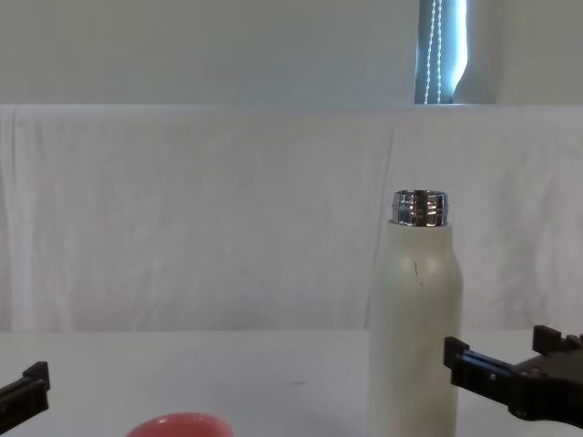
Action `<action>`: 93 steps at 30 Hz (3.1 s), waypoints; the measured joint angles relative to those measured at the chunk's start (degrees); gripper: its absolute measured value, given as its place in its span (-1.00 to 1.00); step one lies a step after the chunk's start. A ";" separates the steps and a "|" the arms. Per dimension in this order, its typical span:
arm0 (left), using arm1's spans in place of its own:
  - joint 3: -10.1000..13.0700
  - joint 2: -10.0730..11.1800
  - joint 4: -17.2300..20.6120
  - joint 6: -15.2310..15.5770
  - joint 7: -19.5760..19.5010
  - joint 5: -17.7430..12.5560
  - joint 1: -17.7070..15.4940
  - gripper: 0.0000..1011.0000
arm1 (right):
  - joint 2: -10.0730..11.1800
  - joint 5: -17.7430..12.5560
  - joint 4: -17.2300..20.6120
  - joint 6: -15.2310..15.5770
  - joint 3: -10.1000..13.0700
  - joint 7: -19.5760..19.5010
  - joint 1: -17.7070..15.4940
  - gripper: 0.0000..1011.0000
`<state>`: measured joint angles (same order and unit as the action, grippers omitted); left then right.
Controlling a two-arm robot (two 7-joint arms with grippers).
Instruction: Grasp the thermos with one hand and pour water into the cup lid.
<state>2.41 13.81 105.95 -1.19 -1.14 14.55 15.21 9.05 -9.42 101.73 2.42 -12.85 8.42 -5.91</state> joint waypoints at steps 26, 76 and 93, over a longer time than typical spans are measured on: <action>0.00 0.00 0.00 0.00 0.00 0.00 0.00 0.98 | -1.19 4.74 2.42 -3.69 1.19 -1.68 -5.87 0.98; 0.00 0.00 0.00 0.00 0.00 0.00 0.00 0.98 | -3.35 7.85 1.59 -4.87 1.05 -1.57 -5.99 0.98; 0.00 0.00 0.00 0.00 0.00 0.00 0.00 0.98 | -3.38 7.81 1.64 -4.89 1.05 -1.60 -5.96 0.98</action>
<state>2.41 13.81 105.95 -1.19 -1.14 14.54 15.21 5.67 -1.62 103.38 -2.47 -11.80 6.82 -11.87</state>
